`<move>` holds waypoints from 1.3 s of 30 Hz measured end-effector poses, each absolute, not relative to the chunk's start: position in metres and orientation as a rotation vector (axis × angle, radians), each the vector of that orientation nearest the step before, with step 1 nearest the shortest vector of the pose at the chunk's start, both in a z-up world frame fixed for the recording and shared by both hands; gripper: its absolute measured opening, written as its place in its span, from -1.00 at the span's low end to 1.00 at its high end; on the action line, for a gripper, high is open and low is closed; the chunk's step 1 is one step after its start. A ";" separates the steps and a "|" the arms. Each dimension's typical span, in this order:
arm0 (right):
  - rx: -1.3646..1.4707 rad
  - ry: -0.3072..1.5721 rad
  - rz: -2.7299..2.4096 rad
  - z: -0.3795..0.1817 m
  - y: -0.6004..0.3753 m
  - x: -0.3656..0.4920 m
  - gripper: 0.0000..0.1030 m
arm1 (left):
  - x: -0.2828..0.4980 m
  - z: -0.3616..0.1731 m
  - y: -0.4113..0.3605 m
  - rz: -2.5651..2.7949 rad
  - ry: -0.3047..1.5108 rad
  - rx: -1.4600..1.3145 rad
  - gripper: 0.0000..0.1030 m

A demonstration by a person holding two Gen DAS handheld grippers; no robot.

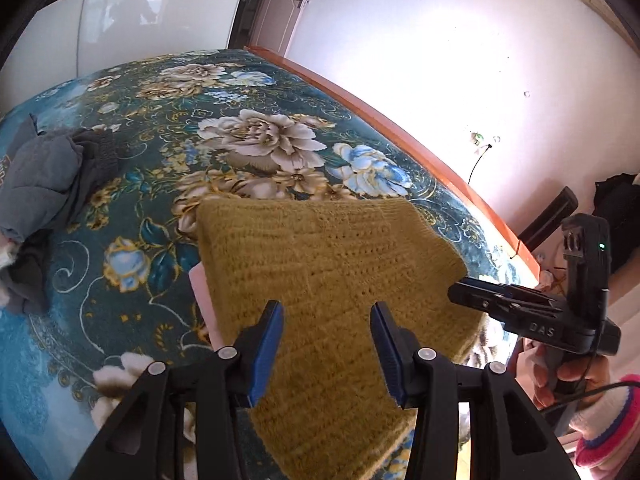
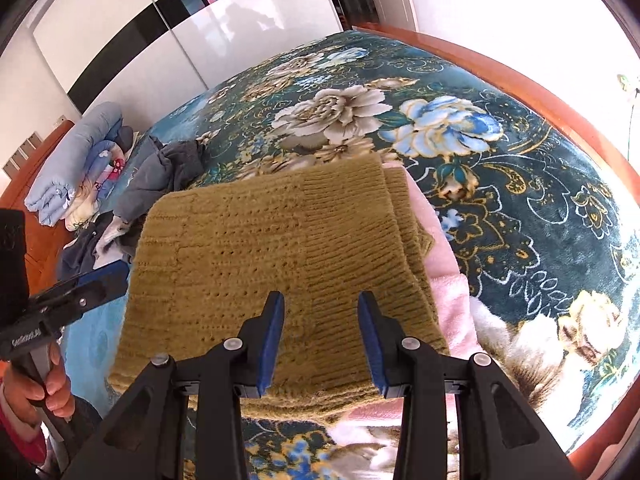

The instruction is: Fold clothes

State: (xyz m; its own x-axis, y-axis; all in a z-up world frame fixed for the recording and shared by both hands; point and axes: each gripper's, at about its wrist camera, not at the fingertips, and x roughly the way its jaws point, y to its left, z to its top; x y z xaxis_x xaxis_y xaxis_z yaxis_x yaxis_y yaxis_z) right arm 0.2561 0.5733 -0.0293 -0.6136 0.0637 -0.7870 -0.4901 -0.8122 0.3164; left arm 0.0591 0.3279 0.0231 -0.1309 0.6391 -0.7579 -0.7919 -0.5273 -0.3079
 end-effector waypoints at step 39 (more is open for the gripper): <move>-1.323 0.730 2.464 -0.086 0.450 0.270 0.20 | 0.138 -0.037 0.228 1.972 0.223 -1.215 0.37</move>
